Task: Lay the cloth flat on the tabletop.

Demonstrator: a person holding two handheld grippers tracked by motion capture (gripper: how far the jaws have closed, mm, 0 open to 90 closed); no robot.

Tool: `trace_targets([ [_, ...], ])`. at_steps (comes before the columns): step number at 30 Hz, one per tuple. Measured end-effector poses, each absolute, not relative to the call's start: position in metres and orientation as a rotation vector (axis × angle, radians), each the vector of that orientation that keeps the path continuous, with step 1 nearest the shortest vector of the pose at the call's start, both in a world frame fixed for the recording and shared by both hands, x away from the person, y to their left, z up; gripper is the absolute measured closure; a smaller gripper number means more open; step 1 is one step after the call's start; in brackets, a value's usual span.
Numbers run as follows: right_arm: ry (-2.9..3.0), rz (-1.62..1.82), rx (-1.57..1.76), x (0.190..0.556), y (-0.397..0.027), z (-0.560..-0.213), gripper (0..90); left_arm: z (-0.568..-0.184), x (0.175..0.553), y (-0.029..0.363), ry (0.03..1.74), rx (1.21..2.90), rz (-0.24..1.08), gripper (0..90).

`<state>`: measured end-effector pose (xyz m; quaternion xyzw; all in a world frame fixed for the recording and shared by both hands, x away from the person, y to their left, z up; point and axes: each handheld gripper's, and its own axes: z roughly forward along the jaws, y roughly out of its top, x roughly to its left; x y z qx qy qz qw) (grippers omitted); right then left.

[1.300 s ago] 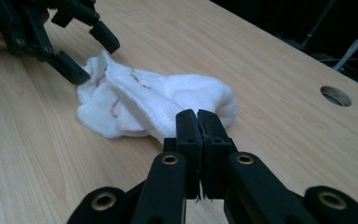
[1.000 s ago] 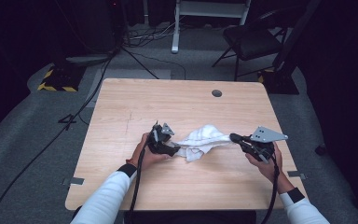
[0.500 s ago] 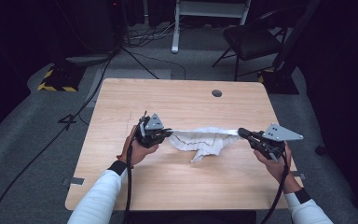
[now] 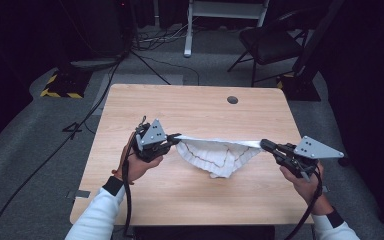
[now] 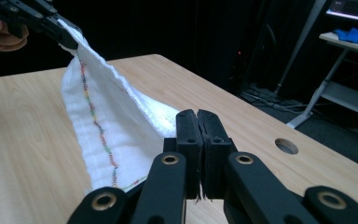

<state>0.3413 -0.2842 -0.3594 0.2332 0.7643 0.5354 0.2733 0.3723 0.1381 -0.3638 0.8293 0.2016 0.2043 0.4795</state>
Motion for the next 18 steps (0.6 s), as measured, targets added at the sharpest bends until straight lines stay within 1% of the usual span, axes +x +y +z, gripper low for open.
trace_targets([
  [1,2.056,1.440,0.627,0.341,-0.284,-0.359,88.2,-0.359,0.367,0.139,0.482,2.019,0.506,87.0],
  [6,2.053,1.465,0.584,0.318,-0.283,-0.346,88.2,-0.339,0.345,0.146,0.456,2.026,0.525,86.9],
  [7,2.059,1.472,0.574,0.312,-0.281,-0.343,88.2,-0.338,0.342,0.146,0.453,2.032,0.534,86.9],
  [9,2.062,1.471,0.573,0.311,-0.280,-0.343,88.2,-0.338,0.341,0.147,0.460,2.038,0.527,86.9],
  [13,2.078,1.448,0.601,0.319,-0.276,-0.347,88.2,-0.347,0.351,0.147,0.487,2.054,0.515,86.9],
  [15,2.107,1.419,0.644,0.338,-0.274,-0.355,88.1,-0.359,0.370,0.142,0.533,2.091,0.524,86.8],
  [18,2.127,1.364,0.694,0.362,-0.269,-0.364,88.1,-0.374,0.396,0.137,0.600,2.119,0.499,86.8],
])
